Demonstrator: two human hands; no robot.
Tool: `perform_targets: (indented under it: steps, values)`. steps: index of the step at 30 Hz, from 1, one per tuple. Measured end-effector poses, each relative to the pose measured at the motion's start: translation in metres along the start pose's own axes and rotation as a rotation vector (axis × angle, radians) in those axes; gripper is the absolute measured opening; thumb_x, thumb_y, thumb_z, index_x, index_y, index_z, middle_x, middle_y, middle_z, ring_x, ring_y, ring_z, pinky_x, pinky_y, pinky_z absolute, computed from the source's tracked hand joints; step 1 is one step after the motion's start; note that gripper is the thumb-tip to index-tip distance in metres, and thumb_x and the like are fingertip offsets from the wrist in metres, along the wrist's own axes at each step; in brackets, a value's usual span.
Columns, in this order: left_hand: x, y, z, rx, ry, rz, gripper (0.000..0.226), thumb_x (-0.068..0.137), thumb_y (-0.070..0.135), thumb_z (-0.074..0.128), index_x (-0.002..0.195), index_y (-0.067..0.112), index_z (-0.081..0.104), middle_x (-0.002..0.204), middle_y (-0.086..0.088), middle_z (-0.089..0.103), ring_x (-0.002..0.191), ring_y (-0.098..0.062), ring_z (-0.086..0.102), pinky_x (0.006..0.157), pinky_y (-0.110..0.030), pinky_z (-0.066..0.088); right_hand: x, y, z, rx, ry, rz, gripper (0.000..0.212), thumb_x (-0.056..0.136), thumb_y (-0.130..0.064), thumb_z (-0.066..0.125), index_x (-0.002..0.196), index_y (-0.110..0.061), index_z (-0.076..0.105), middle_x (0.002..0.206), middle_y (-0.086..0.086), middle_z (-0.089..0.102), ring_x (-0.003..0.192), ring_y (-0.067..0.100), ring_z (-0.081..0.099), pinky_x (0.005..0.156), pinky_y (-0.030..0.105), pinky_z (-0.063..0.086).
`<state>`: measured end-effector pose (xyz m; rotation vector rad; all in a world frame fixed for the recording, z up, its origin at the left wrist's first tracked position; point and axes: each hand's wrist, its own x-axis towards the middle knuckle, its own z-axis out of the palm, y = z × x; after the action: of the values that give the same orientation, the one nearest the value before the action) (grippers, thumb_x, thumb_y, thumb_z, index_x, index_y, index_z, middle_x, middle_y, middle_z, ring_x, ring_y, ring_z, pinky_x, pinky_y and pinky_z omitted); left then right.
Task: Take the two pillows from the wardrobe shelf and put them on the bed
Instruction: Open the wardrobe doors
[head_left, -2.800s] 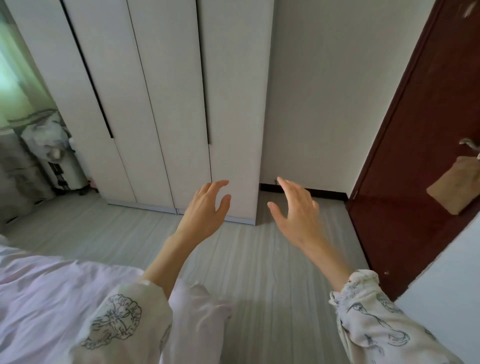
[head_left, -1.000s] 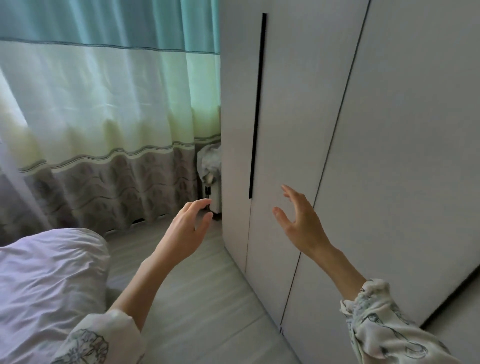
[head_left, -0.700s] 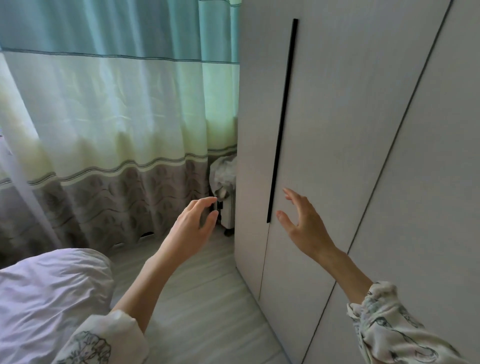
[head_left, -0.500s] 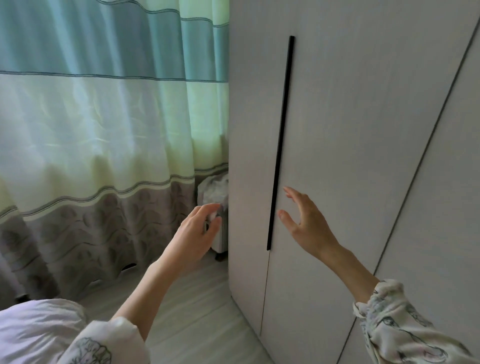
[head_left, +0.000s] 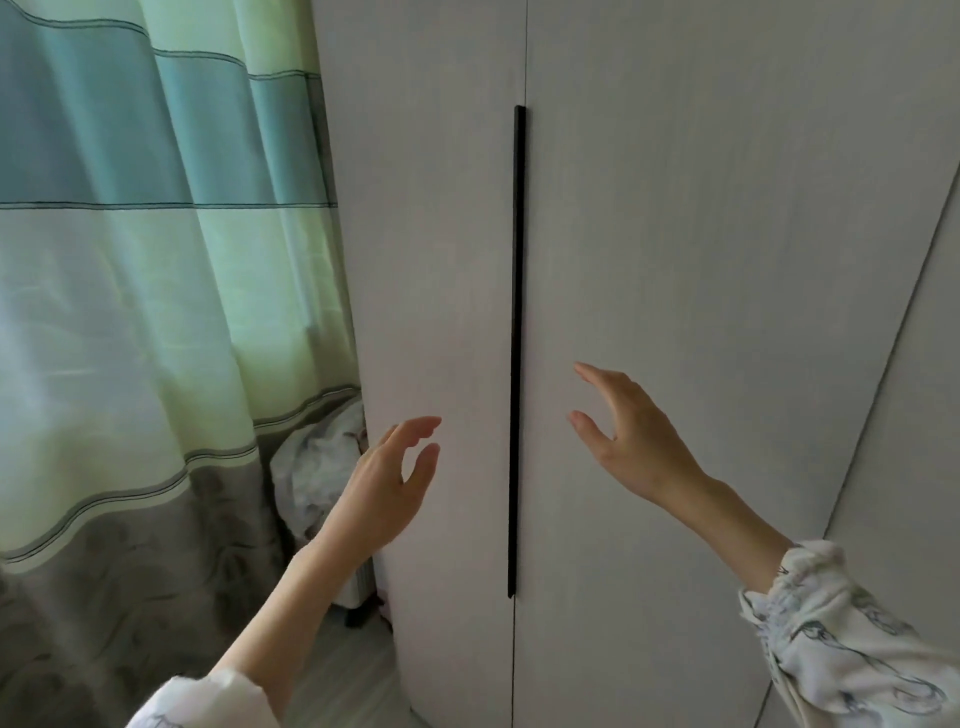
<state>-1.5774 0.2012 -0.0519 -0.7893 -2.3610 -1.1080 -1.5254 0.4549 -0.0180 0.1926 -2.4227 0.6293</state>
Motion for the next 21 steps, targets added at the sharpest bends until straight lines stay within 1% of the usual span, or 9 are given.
perform_targets:
  steps: [4,5,7,9,12,14,16,18,21]
  values:
    - [0.057,-0.014,0.016,-0.044,-0.006,0.071,0.034,0.095,0.023,0.046,0.129,0.018,0.049,0.123,0.001,0.057,0.112,-0.013,0.053,0.095,-0.029,0.042,0.032,0.010,0.004,-0.107,0.041,-0.015,0.050,0.093,-0.028,0.049,0.140,-0.019,0.035,0.142,-0.002,0.042,0.130,0.015,0.035,0.106,0.024,0.023]
    - [0.071,-0.016,0.019,-0.048,-0.008,0.092,0.035,0.095,0.023,0.046,0.129,0.017,0.049,0.124,0.001,0.057,0.112,-0.014,0.053,0.095,-0.030,0.042,0.041,0.014,0.006,-0.151,0.064,-0.037,0.049,0.093,-0.027,0.050,0.139,-0.017,0.036,0.141,0.000,0.043,0.131,0.017,0.035,0.109,0.027,0.021]
    - [0.099,-0.021,0.027,-0.053,-0.004,0.127,0.036,0.095,0.023,0.046,0.130,0.017,0.048,0.124,0.000,0.056,0.112,-0.014,0.053,0.096,-0.032,0.043,0.063,0.021,0.010,-0.247,0.131,-0.077,0.047,0.092,-0.023,0.052,0.137,-0.012,0.040,0.140,0.004,0.045,0.135,0.023,0.032,0.115,0.037,0.015]
    - [0.127,-0.022,0.036,-0.082,0.007,0.136,0.036,0.095,0.021,0.046,0.130,0.017,0.047,0.124,-0.002,0.057,0.112,-0.015,0.053,0.096,-0.035,0.044,0.090,0.024,0.012,-0.314,0.231,-0.070,0.046,0.092,-0.022,0.052,0.136,-0.011,0.042,0.142,0.007,0.044,0.139,0.025,0.026,0.116,0.044,0.007]
    - [0.171,-0.018,0.051,-0.143,-0.011,0.125,0.040,0.095,0.018,0.046,0.134,0.016,0.043,0.126,-0.003,0.054,0.113,-0.016,0.051,0.098,-0.038,0.043,0.134,0.026,0.019,-0.444,0.361,-0.079,0.049,0.091,-0.025,0.052,0.137,-0.013,0.042,0.147,0.011,0.038,0.141,0.029,0.022,0.114,0.054,0.005]
    - [0.198,-0.015,0.061,-0.217,0.005,0.097,0.043,0.095,0.016,0.046,0.138,0.017,0.040,0.128,0.000,0.051,0.112,-0.012,0.049,0.098,-0.031,0.041,0.156,0.035,0.027,-0.601,0.370,-0.097,0.054,0.087,-0.027,0.057,0.138,-0.015,0.043,0.149,0.013,0.033,0.141,0.032,0.020,0.111,0.061,0.004]
    - [0.218,-0.013,0.071,-0.306,0.042,0.070,0.044,0.095,0.014,0.045,0.139,0.018,0.039,0.127,0.002,0.051,0.110,-0.010,0.050,0.093,-0.022,0.038,0.166,0.051,0.035,-0.786,0.349,-0.080,0.060,0.085,-0.031,0.058,0.140,-0.019,0.039,0.153,0.013,0.023,0.142,0.034,0.012,0.110,0.062,-0.002]
    - [0.231,-0.012,0.080,-0.358,0.059,0.071,0.045,0.095,0.010,0.044,0.139,0.016,0.039,0.124,0.002,0.051,0.107,-0.009,0.052,0.085,-0.013,0.037,0.169,0.069,0.043,-0.956,0.358,-0.080,0.064,0.087,-0.040,0.051,0.145,-0.023,0.029,0.155,0.012,0.013,0.143,0.034,0.004,0.111,0.061,-0.004]
    - [0.239,-0.011,0.095,-0.382,0.057,0.094,0.047,0.094,0.007,0.042,0.139,0.018,0.038,0.119,0.004,0.048,0.102,-0.006,0.054,0.077,-0.002,0.039,0.172,0.083,0.051,-1.105,0.408,-0.098,0.064,0.092,-0.047,0.035,0.148,-0.024,0.015,0.156,0.013,0.003,0.143,0.034,0.000,0.111,0.062,-0.004]
